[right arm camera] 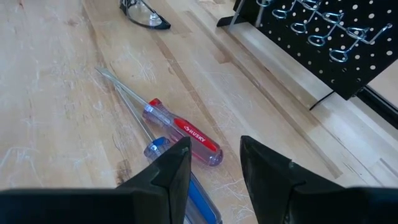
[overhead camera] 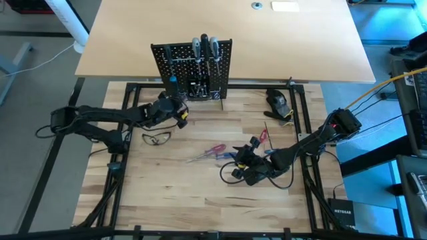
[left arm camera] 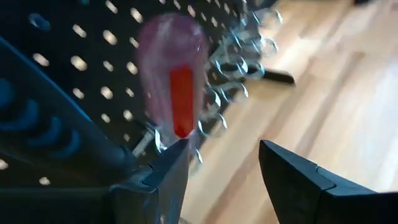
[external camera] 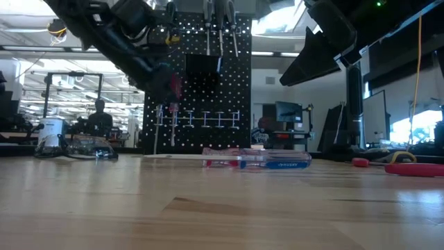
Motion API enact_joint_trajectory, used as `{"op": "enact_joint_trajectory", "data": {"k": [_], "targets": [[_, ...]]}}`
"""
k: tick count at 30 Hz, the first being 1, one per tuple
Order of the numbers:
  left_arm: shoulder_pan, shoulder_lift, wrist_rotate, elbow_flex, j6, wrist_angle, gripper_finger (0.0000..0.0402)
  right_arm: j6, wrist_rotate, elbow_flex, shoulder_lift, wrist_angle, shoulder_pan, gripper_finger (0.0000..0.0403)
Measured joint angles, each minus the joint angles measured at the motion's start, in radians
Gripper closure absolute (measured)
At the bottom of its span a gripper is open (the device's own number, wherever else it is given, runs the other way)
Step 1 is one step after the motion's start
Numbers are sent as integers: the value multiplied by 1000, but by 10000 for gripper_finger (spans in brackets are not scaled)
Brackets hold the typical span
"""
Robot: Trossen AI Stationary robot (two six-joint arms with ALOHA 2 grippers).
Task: Hang tools onto peg board
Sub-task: Hang the left red and transparent screwdriver on the peg board
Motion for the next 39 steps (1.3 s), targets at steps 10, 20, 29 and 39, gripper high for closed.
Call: {"op": "enact_joint_trajectory", "data": {"k": [10, 20, 29, 39], "targets": [[81, 1, 16, 0, 10, 59, 218, 0, 0, 0, 0, -1, 0, 262], [27, -50, 15, 0, -7, 51, 218, 0, 0, 0, 0, -1, 0, 262], [-5, -126, 62, 0, -6, -61, 218, 0, -1, 0, 0, 0, 0, 262], [9, -20, 337, 0, 38, 0, 218, 0, 0, 0, 0, 0, 0, 262]]}}
